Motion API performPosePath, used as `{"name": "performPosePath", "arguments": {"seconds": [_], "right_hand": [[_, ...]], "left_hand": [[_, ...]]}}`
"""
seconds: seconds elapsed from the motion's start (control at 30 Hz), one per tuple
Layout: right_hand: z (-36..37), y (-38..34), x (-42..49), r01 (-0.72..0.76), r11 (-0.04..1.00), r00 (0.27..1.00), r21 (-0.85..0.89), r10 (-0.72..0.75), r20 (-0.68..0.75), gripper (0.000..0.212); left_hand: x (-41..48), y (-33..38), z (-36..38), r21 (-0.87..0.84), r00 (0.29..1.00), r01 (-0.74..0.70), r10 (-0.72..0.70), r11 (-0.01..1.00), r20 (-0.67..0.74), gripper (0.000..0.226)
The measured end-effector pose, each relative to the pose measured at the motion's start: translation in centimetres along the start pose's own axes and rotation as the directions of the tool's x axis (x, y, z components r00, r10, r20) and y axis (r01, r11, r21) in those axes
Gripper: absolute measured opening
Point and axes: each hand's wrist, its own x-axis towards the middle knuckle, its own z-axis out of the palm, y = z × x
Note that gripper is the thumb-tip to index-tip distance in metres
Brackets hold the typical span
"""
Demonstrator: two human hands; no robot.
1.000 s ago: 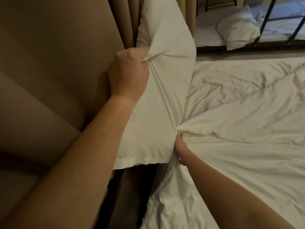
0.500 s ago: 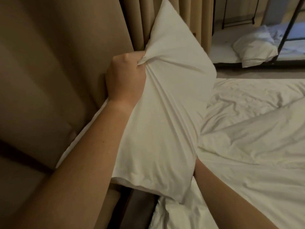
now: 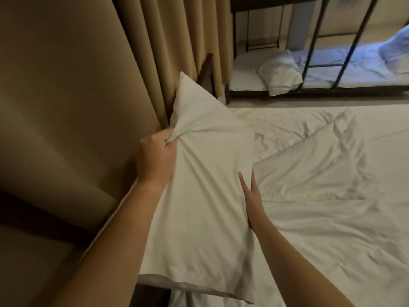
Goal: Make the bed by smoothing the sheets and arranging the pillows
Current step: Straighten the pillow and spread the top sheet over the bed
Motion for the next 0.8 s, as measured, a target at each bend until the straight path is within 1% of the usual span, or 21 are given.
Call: {"name": "performPosePath", "arguments": {"seconds": [0.1, 0.23, 0.43, 0.57, 0.7, 0.8], "right_hand": [[-1.7, 0.7, -1.5, 0.023, 0.998, 0.997, -0.054, -0.026, -0.071, 0.097], [-4.0, 1.0, -4.2, 0.070, 0.992, 0.980, -0.101, -0.087, -0.180, 0.094], [-7.9, 0.4, -7.9, 0.097, 0.978, 0.947, -0.186, -0.148, -0.285, 0.100], [-11.1, 0.4, -8.9, 0.028, 0.962, 0.922, -0.271, -0.130, -0.365, 0.108], [-14.9, 0.5, -9.9, -0.033, 0.917, 0.902, -0.398, -0.144, -0.408, 0.103], [-18.6, 0.5, -10.9, -0.088, 0.881, 0.899, -0.465, -0.131, -0.418, 0.102]], "left_hand": [[-2.3, 0.0, 2.0, -0.029, 0.999, 0.013, -0.012, 0.999, 0.052, 0.020], [-5.3, 0.3, 4.0, -0.170, 0.990, 0.041, -0.017, 0.985, 0.142, 0.029], [-8.4, 3.0, 5.2, -0.240, 0.979, 0.028, 0.021, 0.970, 0.201, 0.028], [-9.7, 4.7, 7.6, -0.309, 0.966, 0.034, 0.047, 0.951, 0.252, 0.029], [-11.9, 7.2, 10.5, -0.340, 0.950, 0.066, 0.046, 0.938, 0.310, 0.026], [-14.2, 10.0, 12.6, -0.363, 0.919, 0.121, 0.033, 0.924, 0.392, 0.024]]}}
